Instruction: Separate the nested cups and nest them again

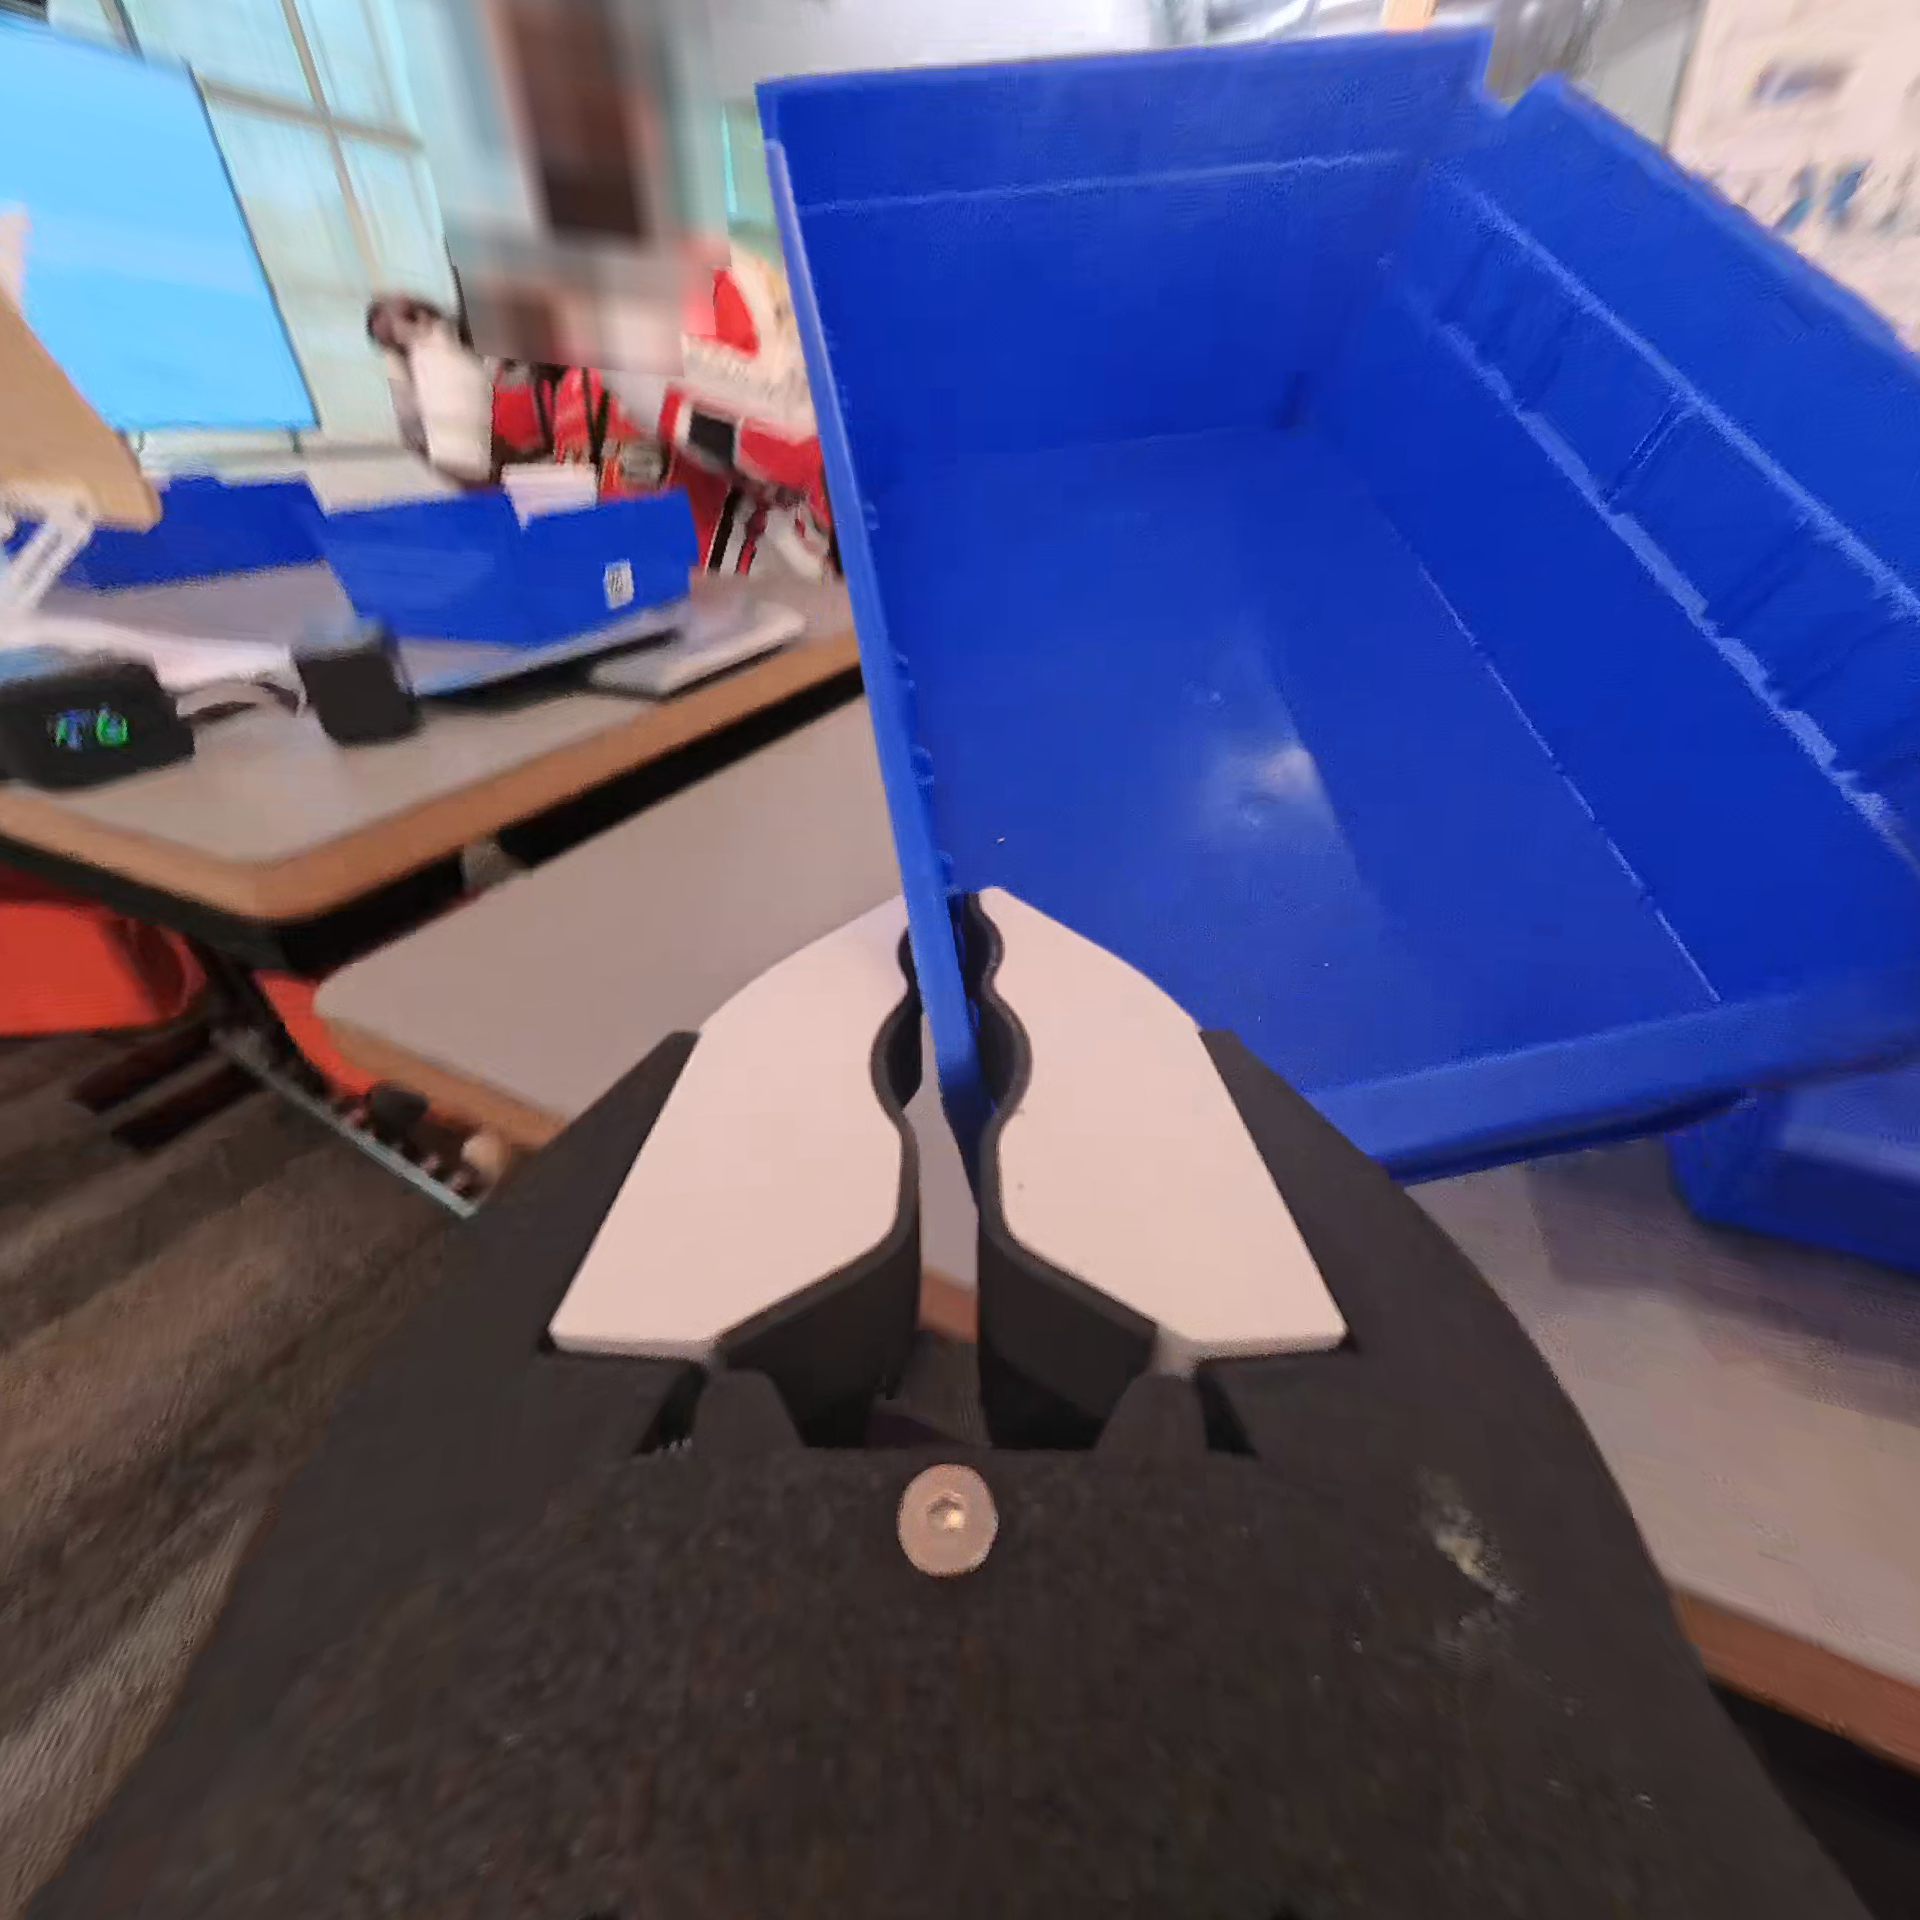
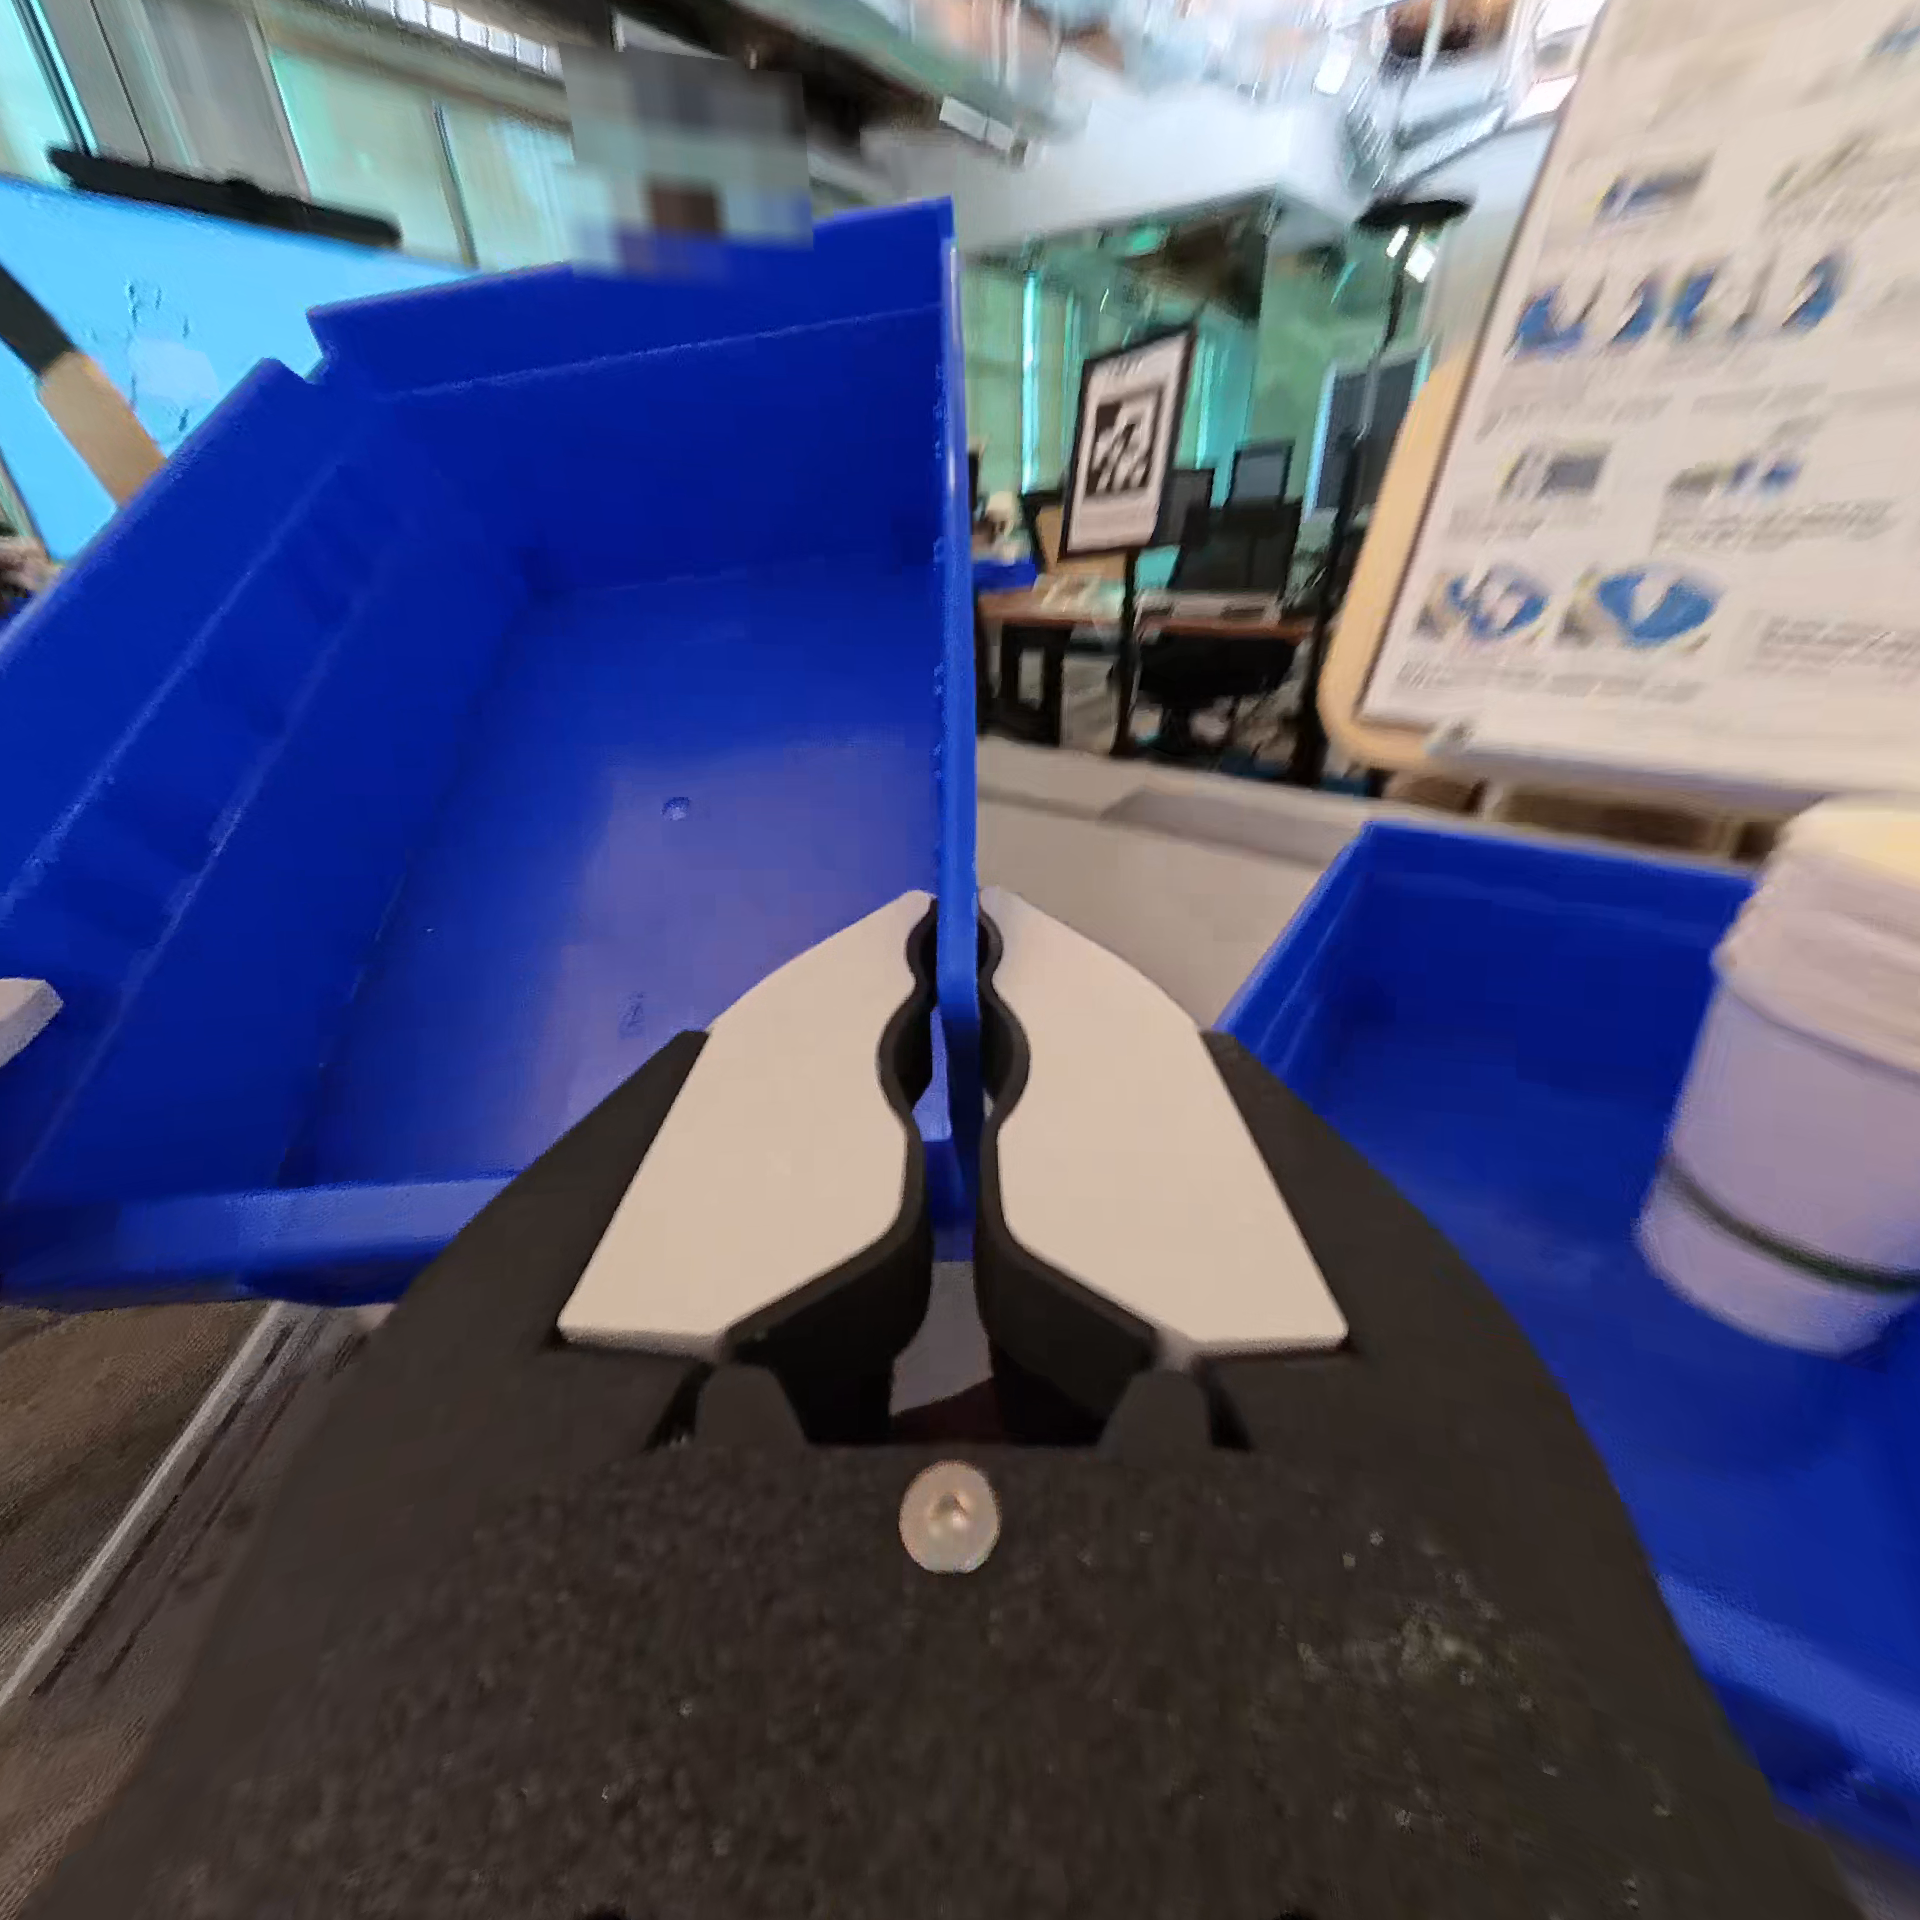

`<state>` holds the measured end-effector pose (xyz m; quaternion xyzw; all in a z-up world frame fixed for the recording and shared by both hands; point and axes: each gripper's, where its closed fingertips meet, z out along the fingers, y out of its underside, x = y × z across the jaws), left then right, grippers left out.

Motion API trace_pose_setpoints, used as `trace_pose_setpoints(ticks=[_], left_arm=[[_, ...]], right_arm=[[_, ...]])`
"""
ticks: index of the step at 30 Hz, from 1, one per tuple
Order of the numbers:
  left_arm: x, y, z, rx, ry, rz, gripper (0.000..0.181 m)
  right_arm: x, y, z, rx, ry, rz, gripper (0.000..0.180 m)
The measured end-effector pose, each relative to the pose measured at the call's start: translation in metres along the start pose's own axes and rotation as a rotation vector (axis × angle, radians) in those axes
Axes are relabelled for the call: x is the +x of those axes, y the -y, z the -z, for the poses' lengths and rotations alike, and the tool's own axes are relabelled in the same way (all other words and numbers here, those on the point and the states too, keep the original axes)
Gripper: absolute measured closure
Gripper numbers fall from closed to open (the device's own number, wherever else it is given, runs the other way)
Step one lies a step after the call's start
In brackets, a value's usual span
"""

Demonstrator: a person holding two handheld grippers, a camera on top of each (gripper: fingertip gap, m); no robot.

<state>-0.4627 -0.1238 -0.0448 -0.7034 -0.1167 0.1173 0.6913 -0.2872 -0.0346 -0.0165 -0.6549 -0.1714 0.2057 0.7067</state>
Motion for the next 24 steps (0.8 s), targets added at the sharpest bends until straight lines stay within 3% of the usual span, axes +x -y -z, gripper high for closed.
trace_pose_setpoints(ticks=[7, 12, 18, 24], left_arm=[[0.112, 0.12, -0.02, 0.207, -0.287, 0.033, 0.176], [0.245, 0.162, -0.024, 0.244, -0.495, 0.018, 0.176], [0.401, 0.141, -0.001, 0.119, -0.703, 0.069, 0.177], [0.51, 0.055, 0.018, -0.106, -0.762, 0.033, 0.177]], right_arm=[[0.104, 0.123, 0.046, 0.222, -0.199, 0.033, 0.177], [0.218, 0.164, 0.106, 0.261, -0.424, 0.058, 0.177], [0.341, 0.145, 0.194, 0.125, -0.631, 0.074, 0.176], [0.438, 0.064, 0.242, -0.101, -0.695, -0.038, 0.177]])
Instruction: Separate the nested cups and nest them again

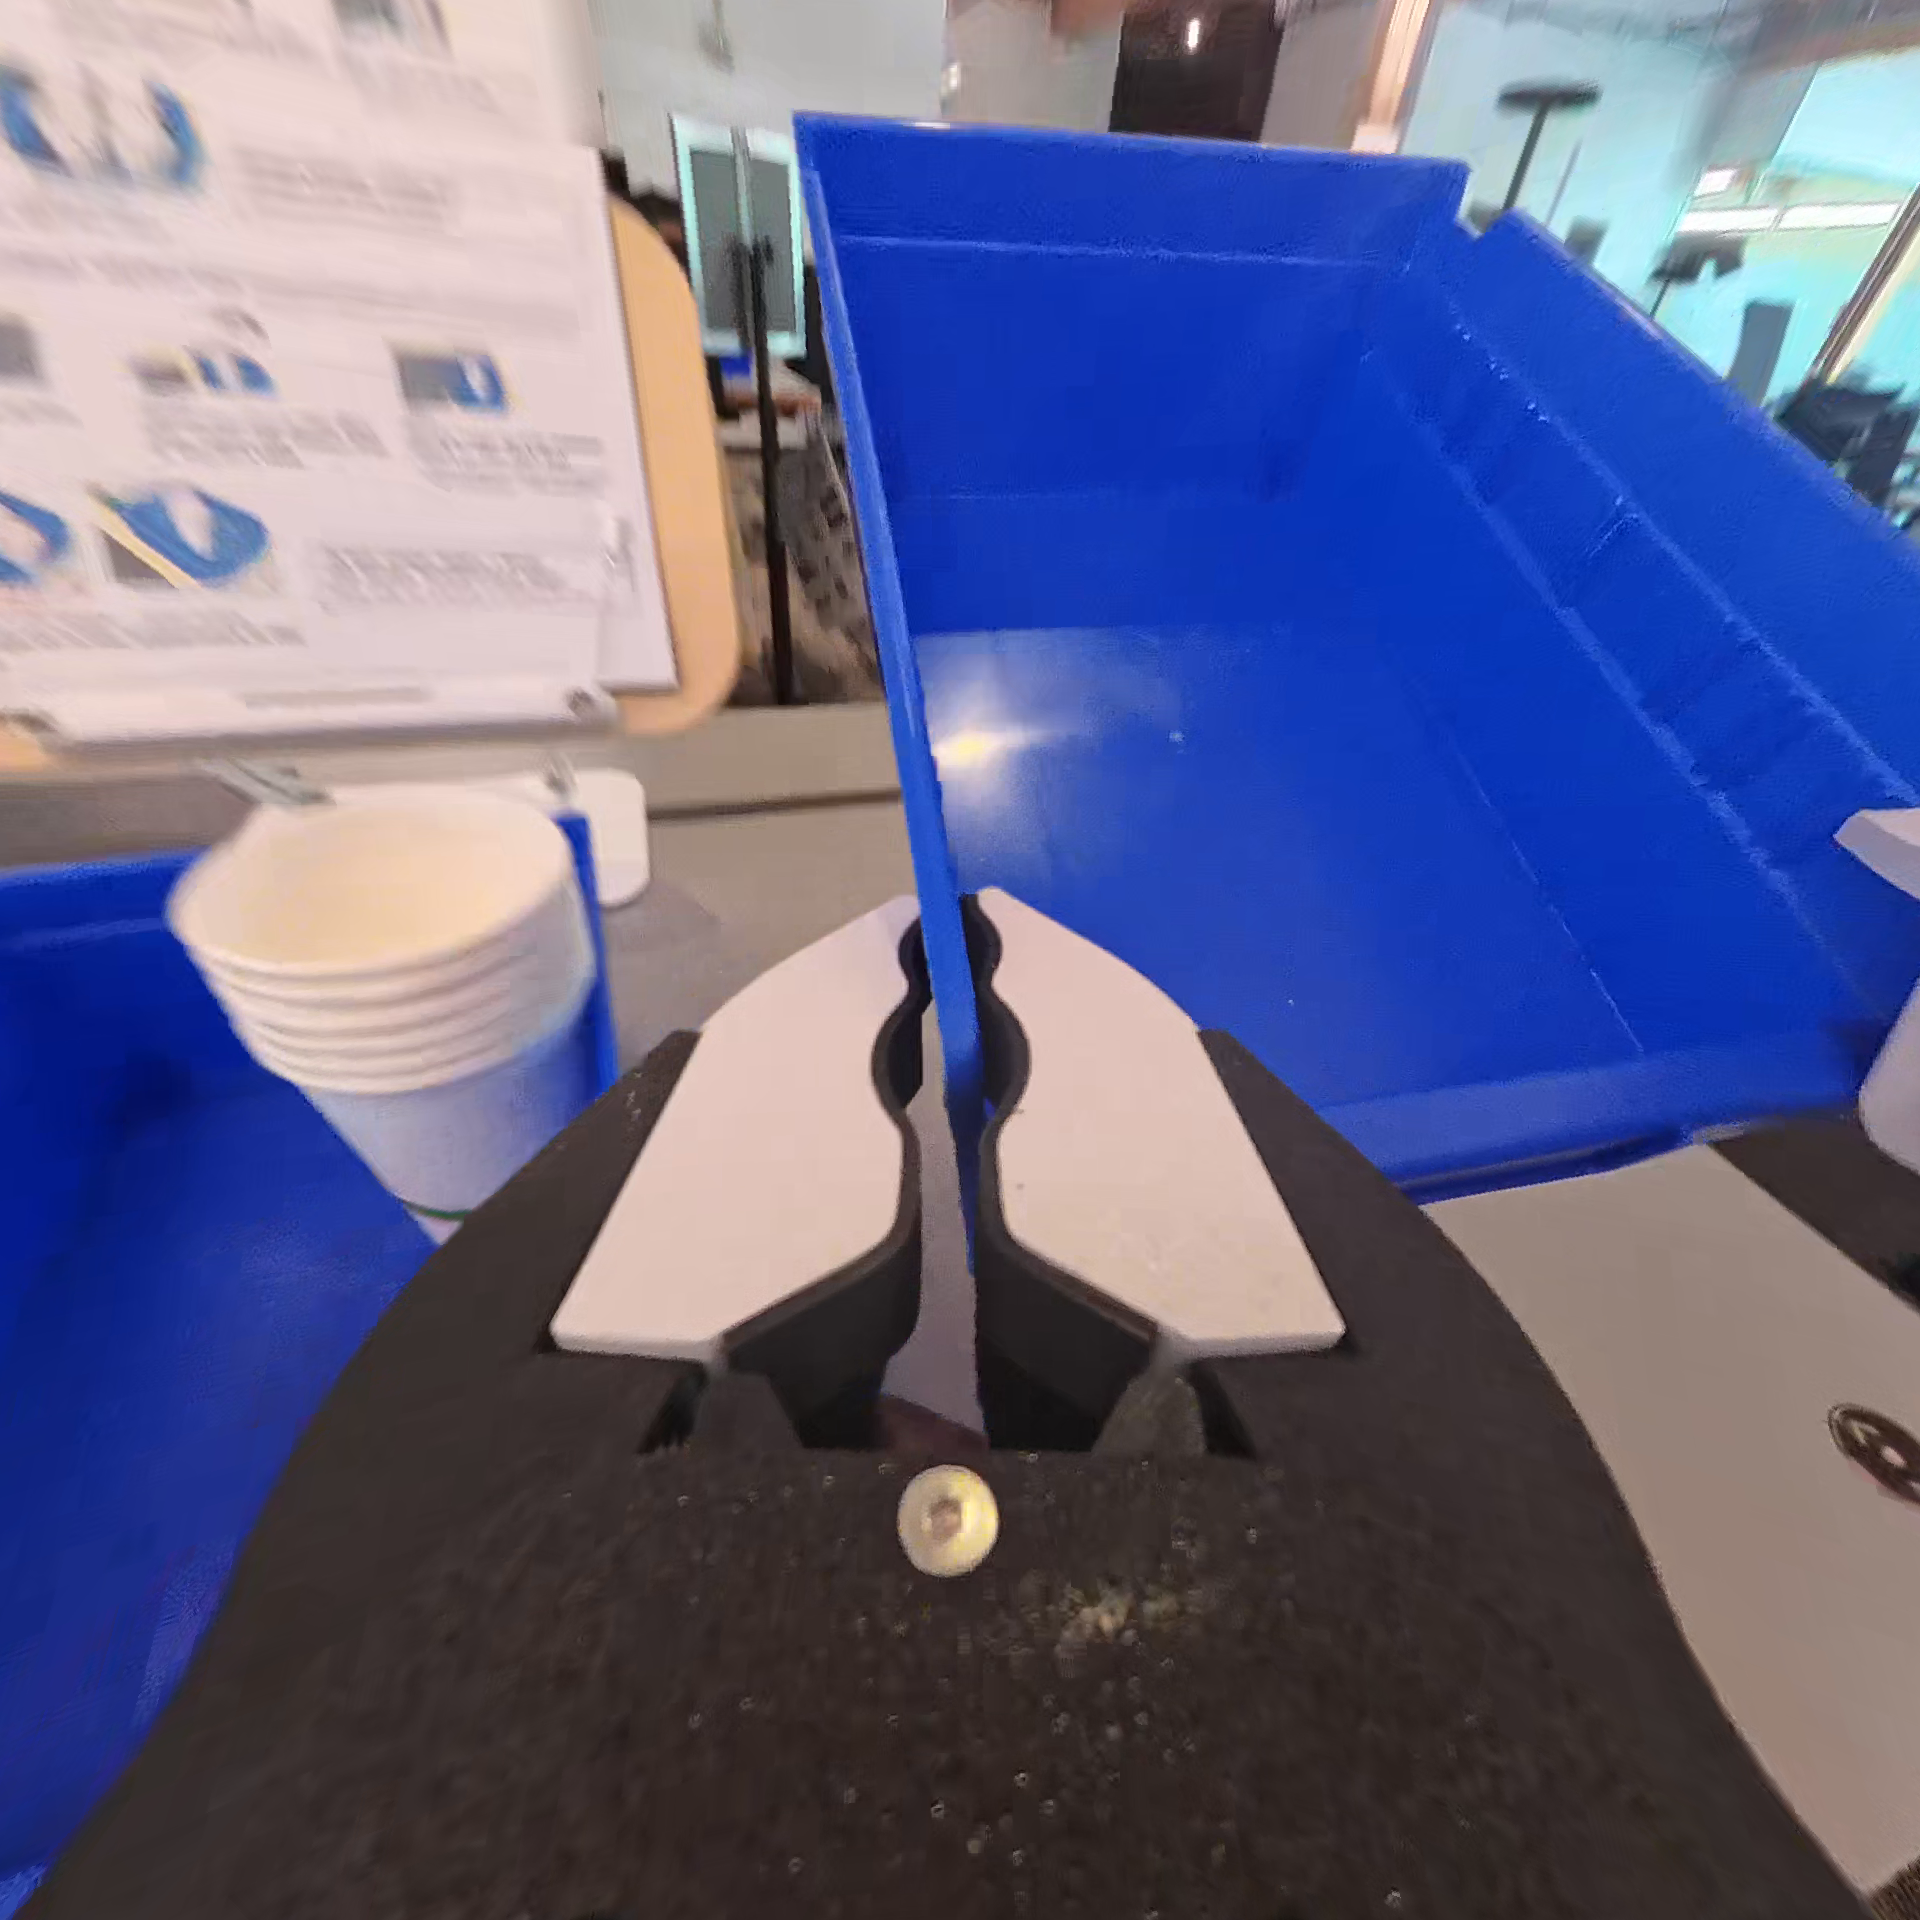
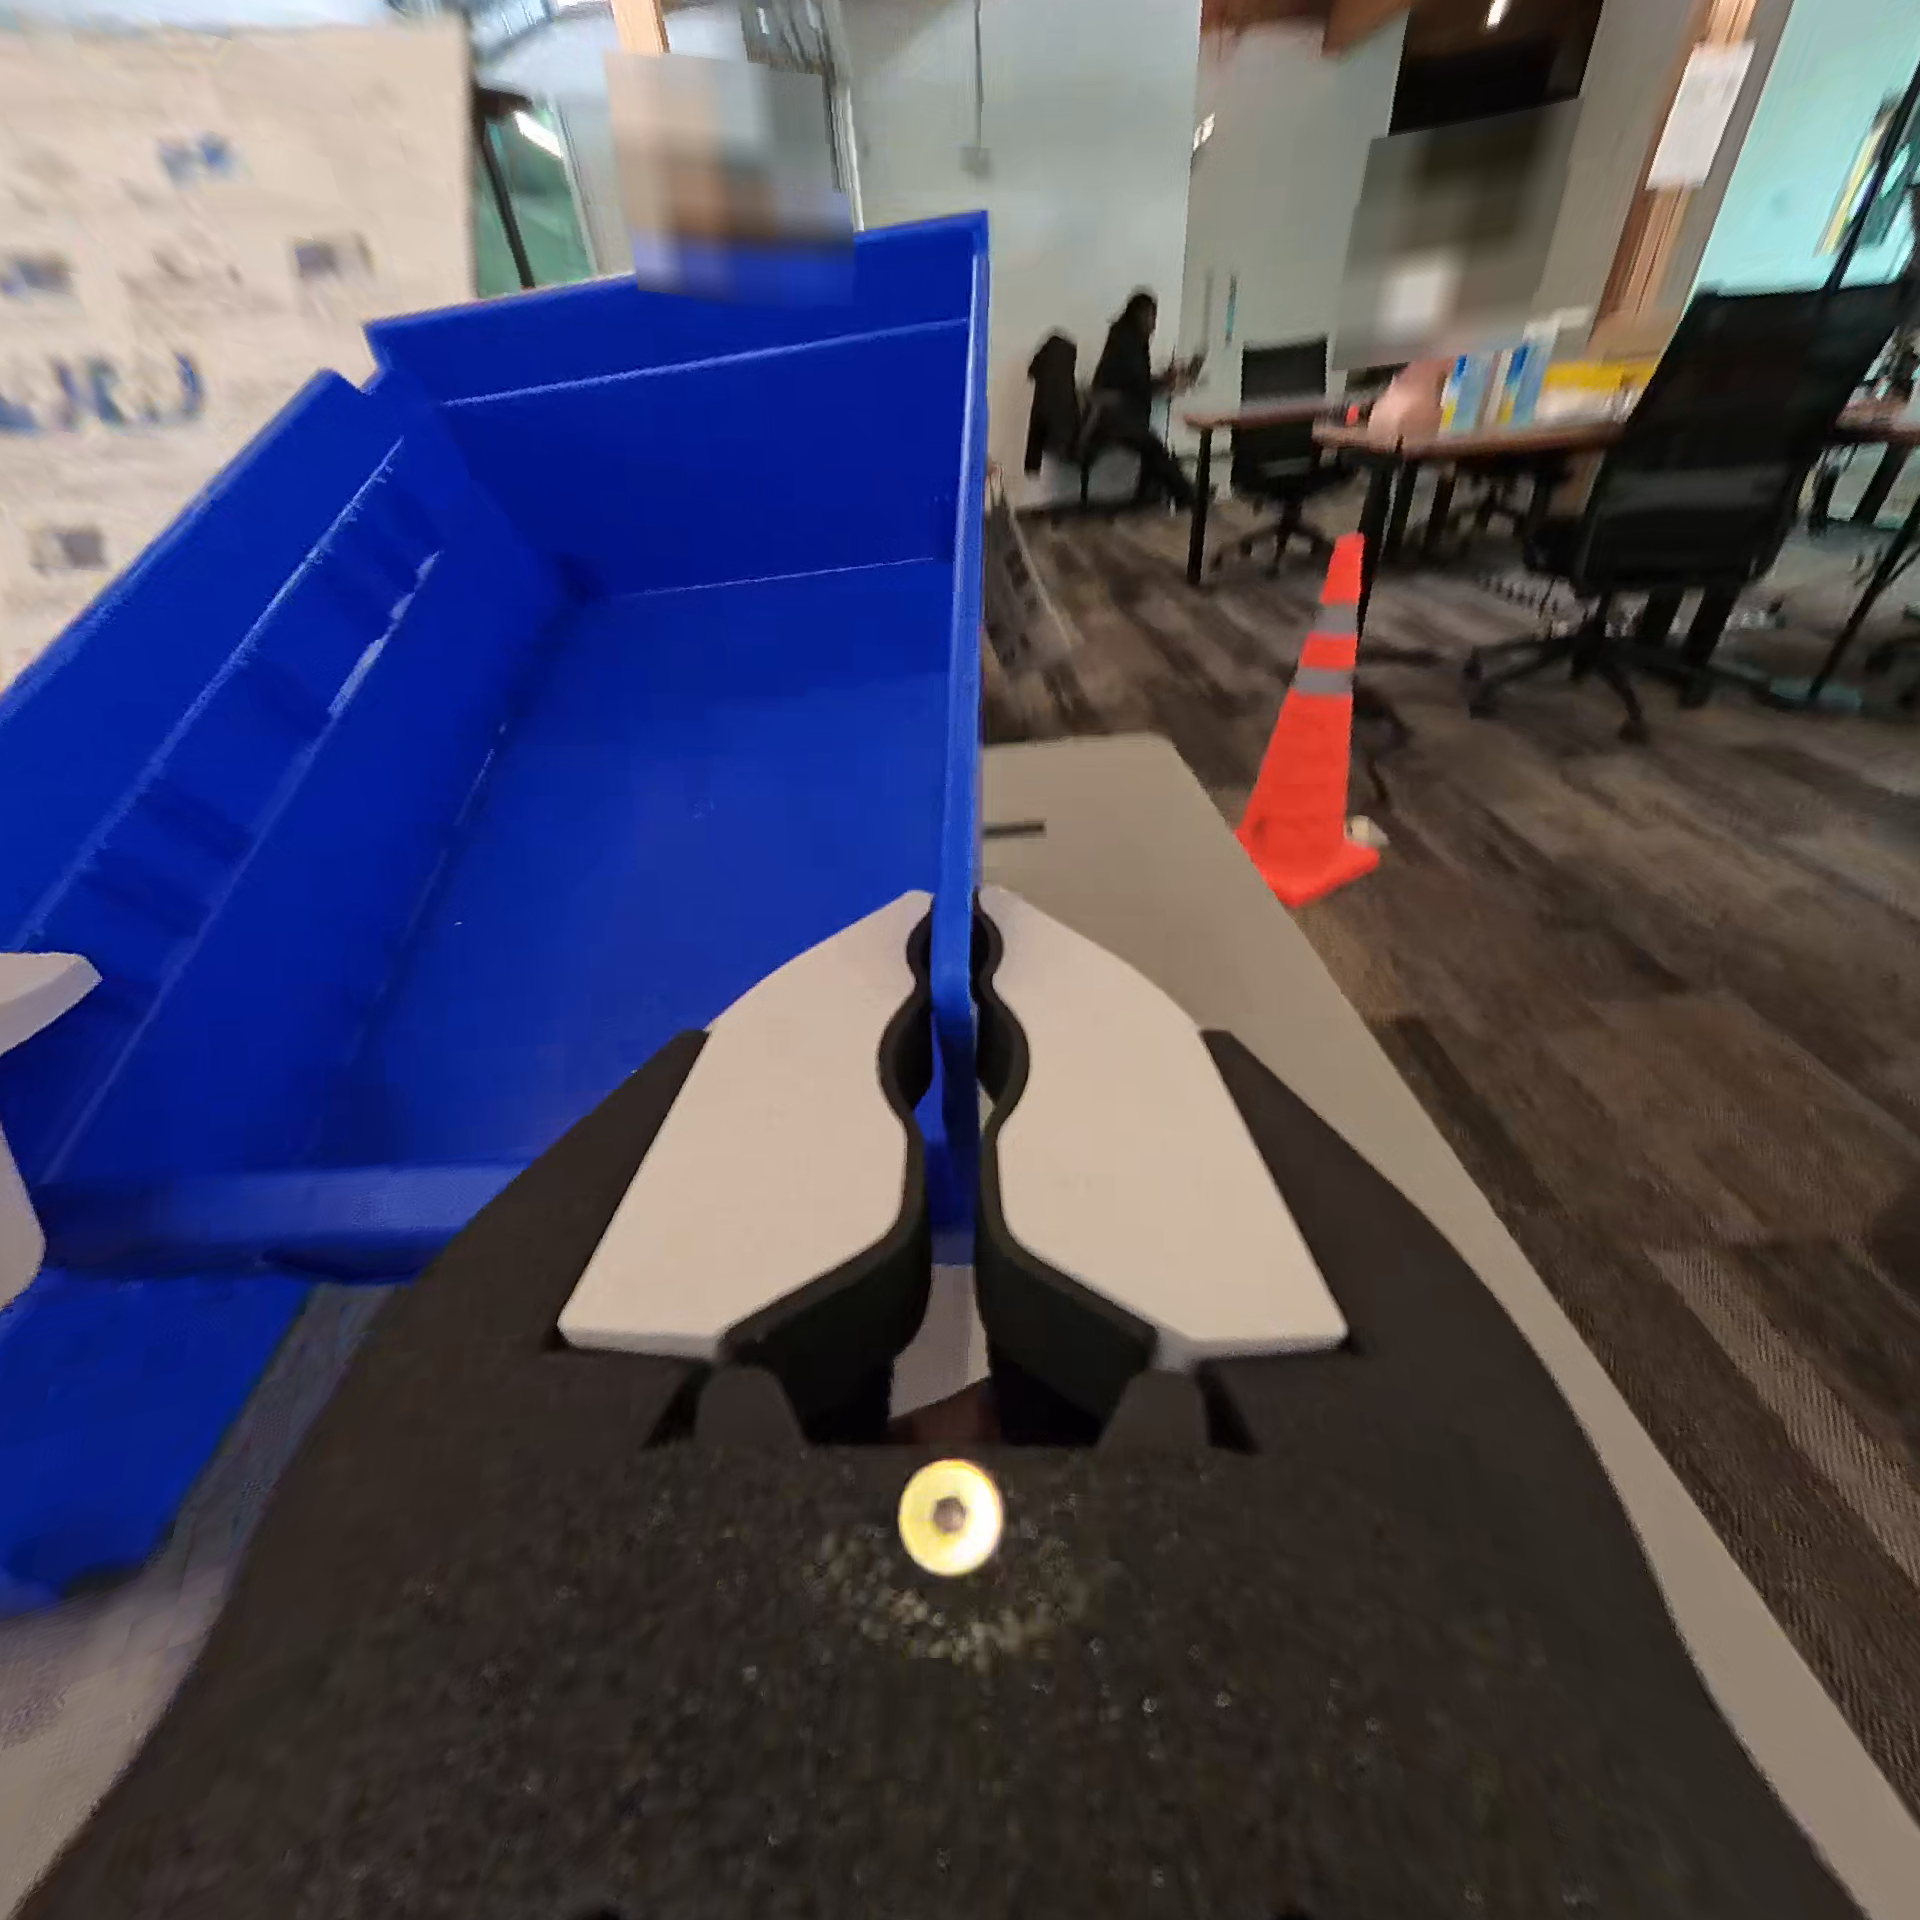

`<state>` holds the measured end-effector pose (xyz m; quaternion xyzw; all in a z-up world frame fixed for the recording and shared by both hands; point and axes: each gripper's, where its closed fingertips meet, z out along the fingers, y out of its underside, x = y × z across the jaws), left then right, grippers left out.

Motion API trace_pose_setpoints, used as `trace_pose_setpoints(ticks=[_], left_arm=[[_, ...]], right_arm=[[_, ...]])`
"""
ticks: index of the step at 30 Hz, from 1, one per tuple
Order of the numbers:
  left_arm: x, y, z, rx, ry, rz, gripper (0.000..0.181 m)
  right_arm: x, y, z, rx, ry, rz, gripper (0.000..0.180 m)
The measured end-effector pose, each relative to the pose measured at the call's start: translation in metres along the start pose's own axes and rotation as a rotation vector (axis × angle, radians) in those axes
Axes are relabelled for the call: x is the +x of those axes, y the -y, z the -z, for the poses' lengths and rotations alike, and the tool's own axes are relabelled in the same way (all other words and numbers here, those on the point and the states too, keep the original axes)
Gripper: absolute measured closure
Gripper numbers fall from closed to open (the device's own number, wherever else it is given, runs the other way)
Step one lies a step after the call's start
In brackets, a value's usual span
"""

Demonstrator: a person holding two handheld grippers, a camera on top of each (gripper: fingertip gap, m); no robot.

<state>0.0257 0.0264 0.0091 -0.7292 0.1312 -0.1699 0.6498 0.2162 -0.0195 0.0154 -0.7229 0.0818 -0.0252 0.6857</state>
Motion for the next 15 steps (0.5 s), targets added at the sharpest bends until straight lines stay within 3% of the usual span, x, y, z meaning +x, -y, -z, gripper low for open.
trace_pose_setpoints(ticks=[5, 10, 15], left_arm=[[0.016, -0.069, -0.04, -0.184, 0.009, 0.019, 0.177], [0.022, -0.122, -0.055, -0.323, 0.008, 0.047, 0.174], [0.034, -0.136, -0.055, -0.302, 0.0, 0.019, 0.162]], right_arm=[[0.032, -0.07, -0.031, -0.18, 0.014, -0.011, 0.176], [0.047, -0.115, -0.048, -0.323, 0.036, -0.005, 0.176], [0.057, -0.137, -0.057, -0.353, 0.062, -0.076, 0.176]])
